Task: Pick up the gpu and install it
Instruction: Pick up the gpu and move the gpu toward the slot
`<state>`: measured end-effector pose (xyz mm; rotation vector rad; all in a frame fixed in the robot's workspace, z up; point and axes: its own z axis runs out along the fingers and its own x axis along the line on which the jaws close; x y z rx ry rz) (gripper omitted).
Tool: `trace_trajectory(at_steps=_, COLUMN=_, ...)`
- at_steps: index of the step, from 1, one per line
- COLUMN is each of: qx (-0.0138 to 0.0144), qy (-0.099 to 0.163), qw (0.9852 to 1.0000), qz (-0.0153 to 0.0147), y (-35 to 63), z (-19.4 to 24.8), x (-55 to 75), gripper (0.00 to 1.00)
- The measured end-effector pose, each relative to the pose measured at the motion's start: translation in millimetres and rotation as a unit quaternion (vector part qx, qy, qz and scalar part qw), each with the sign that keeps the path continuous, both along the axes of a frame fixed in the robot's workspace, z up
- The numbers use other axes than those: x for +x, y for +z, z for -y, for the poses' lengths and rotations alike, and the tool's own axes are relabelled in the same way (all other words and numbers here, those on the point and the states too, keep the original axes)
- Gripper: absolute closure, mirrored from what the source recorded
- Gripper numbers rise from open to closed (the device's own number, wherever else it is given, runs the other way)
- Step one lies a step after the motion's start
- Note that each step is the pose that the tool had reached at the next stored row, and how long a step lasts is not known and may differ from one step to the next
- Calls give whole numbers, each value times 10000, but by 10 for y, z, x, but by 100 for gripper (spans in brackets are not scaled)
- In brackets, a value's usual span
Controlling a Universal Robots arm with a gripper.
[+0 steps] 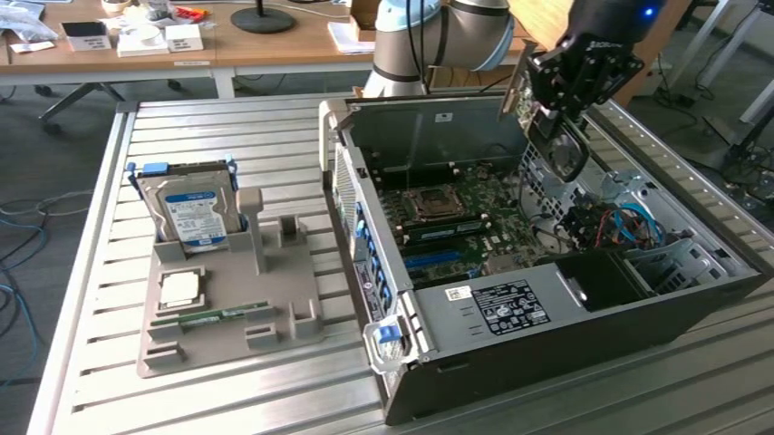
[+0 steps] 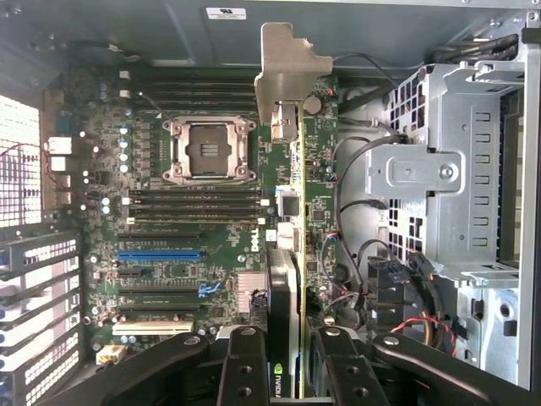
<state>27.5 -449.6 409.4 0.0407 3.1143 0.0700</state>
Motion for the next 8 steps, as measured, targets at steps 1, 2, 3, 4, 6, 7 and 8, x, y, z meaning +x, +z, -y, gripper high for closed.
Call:
trace_trajectory(at_steps=1, qx=0, qy=0, qw=10000, qz=0, y=0, z=0, x=9, gripper=73)
trace_trajectory(at_steps=2, qx=0, qy=0, qw=10000, qz=0, y=0, z=0, x=19, gripper=73)
trace_trajectory(at_steps=3, qx=0, qy=0, qw=10000, qz=0, y=0, z=0, x=30, gripper=73)
trace_trajectory(at_steps=4, qx=0, qy=-1, qw=10000, qz=0, y=0, z=0, x=42, gripper=73)
trace_trajectory(at_steps=6, qx=0, qy=-1, qw=10000, qz=0, y=0, z=0, x=66, gripper=73)
trace_trajectory(at_steps=7, qx=0, qy=-1, qw=10000, qz=0, y=0, z=0, x=77, gripper=73)
trace_trajectory(at_steps=8, qx=0, qy=-1, qw=10000, qz=0, y=0, z=0, x=88, gripper=73)
